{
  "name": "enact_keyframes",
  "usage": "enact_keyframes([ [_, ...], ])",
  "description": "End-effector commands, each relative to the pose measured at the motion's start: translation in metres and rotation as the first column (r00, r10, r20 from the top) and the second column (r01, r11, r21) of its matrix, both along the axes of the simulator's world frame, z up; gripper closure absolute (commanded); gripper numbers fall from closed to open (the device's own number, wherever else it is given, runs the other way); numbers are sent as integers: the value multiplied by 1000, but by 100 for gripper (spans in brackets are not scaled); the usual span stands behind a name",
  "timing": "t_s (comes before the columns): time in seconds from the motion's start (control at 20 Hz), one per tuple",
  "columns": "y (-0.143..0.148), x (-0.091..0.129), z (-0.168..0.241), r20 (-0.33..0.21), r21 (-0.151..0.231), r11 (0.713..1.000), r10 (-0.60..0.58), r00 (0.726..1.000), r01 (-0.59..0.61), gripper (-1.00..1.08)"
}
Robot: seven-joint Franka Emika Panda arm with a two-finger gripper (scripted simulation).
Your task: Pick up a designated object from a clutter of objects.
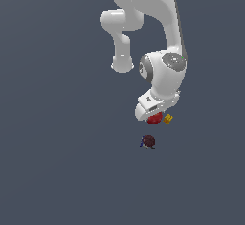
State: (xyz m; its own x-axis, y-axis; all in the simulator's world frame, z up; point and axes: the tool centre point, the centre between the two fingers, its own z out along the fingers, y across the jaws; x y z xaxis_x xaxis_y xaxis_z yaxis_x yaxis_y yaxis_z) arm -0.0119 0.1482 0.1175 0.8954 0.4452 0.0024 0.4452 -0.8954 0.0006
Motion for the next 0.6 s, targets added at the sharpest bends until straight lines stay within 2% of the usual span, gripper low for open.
enact_keyframes([
  [0.0,-9,5,24,2,1,1000,0,1000,0,108],
  [0.55,-52,30,137,0,3,1000,1,1000,-1,108],
])
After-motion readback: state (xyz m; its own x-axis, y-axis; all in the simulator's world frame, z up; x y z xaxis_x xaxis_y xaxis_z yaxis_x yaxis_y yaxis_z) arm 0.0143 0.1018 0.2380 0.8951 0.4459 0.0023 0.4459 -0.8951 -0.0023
